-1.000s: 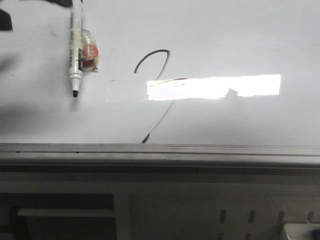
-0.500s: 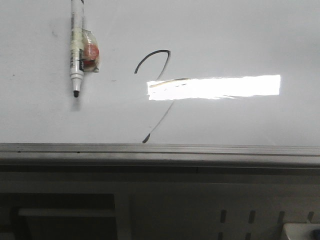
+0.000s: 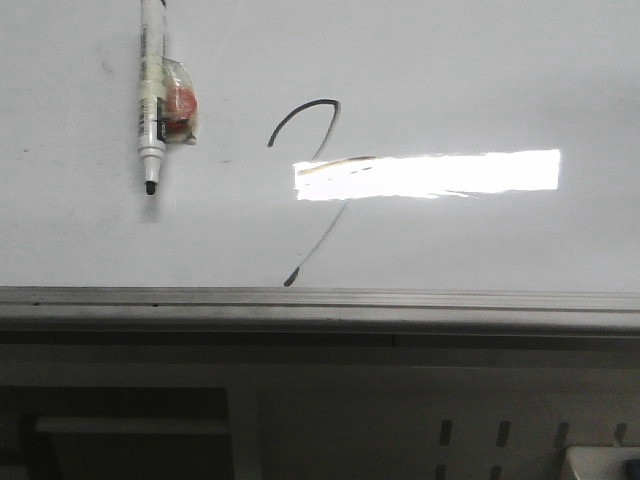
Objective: Write number 3 on whiteboard
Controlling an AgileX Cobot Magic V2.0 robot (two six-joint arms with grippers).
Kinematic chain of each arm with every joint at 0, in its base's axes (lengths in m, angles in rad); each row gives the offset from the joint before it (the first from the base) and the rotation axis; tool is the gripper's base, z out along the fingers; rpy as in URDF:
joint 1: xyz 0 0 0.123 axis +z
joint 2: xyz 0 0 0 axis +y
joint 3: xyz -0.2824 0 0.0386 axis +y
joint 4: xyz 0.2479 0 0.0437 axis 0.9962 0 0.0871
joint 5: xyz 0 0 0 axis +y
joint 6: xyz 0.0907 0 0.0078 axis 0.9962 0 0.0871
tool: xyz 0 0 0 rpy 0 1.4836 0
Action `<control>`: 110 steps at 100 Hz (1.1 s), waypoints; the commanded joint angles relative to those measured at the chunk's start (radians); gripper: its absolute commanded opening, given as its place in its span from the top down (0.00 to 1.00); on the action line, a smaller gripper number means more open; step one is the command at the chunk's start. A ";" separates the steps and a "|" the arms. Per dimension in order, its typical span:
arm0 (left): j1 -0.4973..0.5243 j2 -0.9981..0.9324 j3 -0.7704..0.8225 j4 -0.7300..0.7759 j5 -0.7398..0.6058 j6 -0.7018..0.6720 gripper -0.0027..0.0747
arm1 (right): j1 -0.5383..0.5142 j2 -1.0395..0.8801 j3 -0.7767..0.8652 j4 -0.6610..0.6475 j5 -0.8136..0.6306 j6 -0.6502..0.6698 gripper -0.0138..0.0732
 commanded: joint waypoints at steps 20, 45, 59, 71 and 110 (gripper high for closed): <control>0.001 0.007 -0.017 0.030 0.025 0.003 0.99 | -0.007 0.003 -0.026 -0.009 -0.091 -0.003 0.90; 0.001 0.007 -0.015 0.032 0.025 0.003 0.99 | -0.007 0.003 -0.026 -0.009 -0.091 -0.003 0.90; 0.042 -0.008 0.040 0.101 0.011 0.003 0.99 | -0.007 0.003 -0.026 -0.009 -0.091 -0.003 0.90; 0.129 -0.043 0.134 0.422 0.078 -0.121 0.99 | -0.007 0.003 -0.026 -0.009 -0.091 -0.003 0.90; 0.628 -0.154 0.357 1.514 0.458 -1.371 0.99 | -0.007 0.003 -0.026 -0.009 -0.091 -0.003 0.90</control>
